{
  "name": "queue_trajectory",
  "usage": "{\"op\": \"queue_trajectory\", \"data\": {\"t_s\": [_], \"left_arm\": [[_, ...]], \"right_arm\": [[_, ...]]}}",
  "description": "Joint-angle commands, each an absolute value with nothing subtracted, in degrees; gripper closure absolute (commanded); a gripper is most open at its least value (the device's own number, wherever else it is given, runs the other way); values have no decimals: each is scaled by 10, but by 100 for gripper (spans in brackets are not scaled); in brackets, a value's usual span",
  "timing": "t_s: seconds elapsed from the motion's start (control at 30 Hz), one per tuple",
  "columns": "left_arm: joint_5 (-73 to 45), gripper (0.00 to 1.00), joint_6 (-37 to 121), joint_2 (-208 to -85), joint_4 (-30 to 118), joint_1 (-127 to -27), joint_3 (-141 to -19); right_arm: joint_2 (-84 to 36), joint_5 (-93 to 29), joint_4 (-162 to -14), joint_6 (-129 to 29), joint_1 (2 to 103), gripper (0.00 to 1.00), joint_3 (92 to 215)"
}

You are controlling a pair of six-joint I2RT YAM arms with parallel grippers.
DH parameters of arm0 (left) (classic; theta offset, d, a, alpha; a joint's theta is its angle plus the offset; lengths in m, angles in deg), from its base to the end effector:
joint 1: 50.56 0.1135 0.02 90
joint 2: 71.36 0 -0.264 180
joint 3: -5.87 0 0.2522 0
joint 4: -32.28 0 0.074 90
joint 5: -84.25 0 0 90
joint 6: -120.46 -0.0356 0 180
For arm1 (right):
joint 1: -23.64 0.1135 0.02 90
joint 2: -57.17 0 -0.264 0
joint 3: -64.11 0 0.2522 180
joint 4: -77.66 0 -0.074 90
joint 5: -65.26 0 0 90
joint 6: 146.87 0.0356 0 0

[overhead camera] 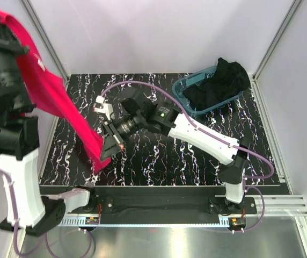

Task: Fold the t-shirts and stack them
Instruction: Move the tshirt to the center of the board

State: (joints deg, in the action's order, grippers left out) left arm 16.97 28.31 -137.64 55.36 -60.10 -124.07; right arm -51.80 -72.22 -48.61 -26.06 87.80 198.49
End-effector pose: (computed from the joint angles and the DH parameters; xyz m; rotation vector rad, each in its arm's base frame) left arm 0.1076 -0.0041 0.6507 -0.2826 0.8833 0.0514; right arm 0.1594 0.3894 0.4249 -1.2793 2.0968 1.7516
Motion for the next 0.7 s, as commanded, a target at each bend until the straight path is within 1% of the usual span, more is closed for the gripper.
{"op": "queue_trajectory", "data": {"t_s": [0.0, 0.03, 0.07, 0.1, 0.13, 0.17, 0.2, 0.27, 0.3, 0.33, 0.4, 0.43, 0.47, 0.5, 0.53, 0.57, 0.6, 0.63, 0.67], "left_arm": [[141, 100, 273, -1497, 485, -600, -1263], [125, 100, 303, -1520, 485, -600, -1271], [79, 100, 322, -1569, 486, -601, -1278], [51, 100, 347, -1595, 484, -601, -1285], [24, 100, 357, -1620, 482, -603, -1283], [-12, 100, 368, -1668, 481, -608, -1279], [-25, 100, 384, -1695, 491, -610, -1279], [-43, 100, 392, -1767, 509, -615, -1279], [-49, 100, 398, -1789, 510, -615, -1272], [-48, 100, 400, -1810, 508, -615, -1263], [-11, 100, 393, -1871, 502, -615, -1249], [11, 82, 397, -1890, 510, -613, -1254], [53, 69, 407, -1926, 523, -604, -1278], [61, 63, 423, -1946, 557, -597, -1298], [67, 43, 432, -1965, 584, -591, -1324], [86, 32, 444, -2003, 618, -578, -1392], [93, 22, 464, -2016, 679, -572, -1414], [100, 17, 470, -2019, 696, -568, -1417], [125, 7, 472, -1996, 699, -566, -1402]], "right_arm": [[-505, -737, -464, -267, 848, 98, 1992], [-505, -734, -450, -268, 832, 98, 1979], [-504, -736, -452, -265, 815, 98, 1964], [-501, -745, -461, -256, 799, 97, 1915], [-490, -759, -491, -250, 765, 97, 1887], [-488, -760, -496, -247, 752, 96, 1864], [-489, -763, -497, -252, 737, 86, 1835], [-512, -769, -461, -275, 713, 67, 1831], [-525, -751, -427, -313, 707, 54, 1854], [-552, -715, -366, -330, 702, 45, 1868], [-573, -676, -318, -358, 683, 41, 1901], [-583, -644, -296, -356, 672, 39, 1902], [-587, -638, -290, -353, 651, 39, 1899], [-588, -630, -286, -352, 636, 39, 1896], [-588, -604, -275, -352, 626, 38, 1892], [-586, -591, -270, -352, 601, 37, 1889], [-584, -583, -265, -355, 589, 37, 1884], [-581, -564, -250, -356, 577, 36, 1884], [-581, -550, -243, -359, 564, 36, 1886]]}}
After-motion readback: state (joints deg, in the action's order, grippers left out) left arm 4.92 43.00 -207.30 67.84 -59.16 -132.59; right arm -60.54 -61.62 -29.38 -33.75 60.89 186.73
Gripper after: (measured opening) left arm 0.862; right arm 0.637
